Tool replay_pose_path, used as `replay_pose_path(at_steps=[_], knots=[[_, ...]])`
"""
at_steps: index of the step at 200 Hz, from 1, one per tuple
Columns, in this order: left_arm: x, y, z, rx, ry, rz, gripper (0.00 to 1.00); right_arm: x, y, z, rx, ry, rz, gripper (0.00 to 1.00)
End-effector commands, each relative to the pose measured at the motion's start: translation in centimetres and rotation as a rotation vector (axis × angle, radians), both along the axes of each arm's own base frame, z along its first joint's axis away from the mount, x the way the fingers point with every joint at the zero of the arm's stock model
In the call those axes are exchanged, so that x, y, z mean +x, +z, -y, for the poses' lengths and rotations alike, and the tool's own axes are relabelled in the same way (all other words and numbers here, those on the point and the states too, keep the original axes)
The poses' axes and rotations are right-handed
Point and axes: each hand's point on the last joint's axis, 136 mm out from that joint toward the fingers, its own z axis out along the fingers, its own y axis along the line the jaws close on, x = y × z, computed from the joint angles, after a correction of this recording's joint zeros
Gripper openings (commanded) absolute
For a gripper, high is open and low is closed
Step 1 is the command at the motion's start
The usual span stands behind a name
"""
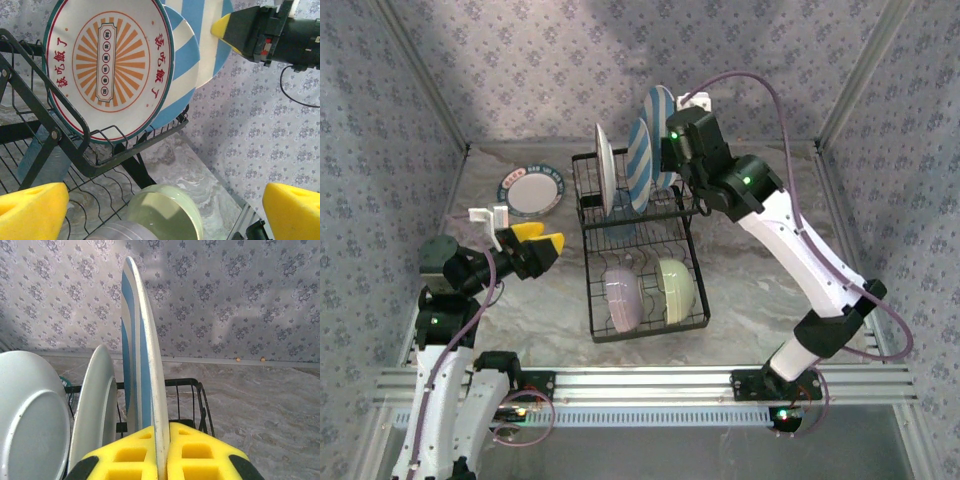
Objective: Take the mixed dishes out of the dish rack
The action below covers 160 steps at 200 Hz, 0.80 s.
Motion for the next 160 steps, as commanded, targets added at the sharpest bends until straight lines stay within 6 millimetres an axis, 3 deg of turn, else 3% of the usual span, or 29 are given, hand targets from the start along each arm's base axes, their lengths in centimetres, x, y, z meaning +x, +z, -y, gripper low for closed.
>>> replay_pose_path(at_steps=[1,41,92,129,160], knots=[[-0.1,0.2,0.1,0.007,-0.007,0.008,0.99,-1.2,5.0,2.0,0.05,-0.039,0.126,0.0],[-0.1,0.2,0.1,0.004,-0.005,0.006,0.99,-2.8,6.4,4.1,0.018,-0.049,0.157,0.0],[0.4,0.6,0.3,-0.018,-0.01,-0.001,0.99,-5.6,6.5,7.3,0.01,-0.036,0.153,0.0],[0.1,3.7,1.2,-0.06,-0.051,0.049,0.99,-8.7,6.6,7.2,0.179,0.148,0.105,0.0],[0.1,6.3,3.6,-0.059,-0.163,0.055,0.99,-10.4,7.3,7.4,0.323,0.266,0.056,0.0]])
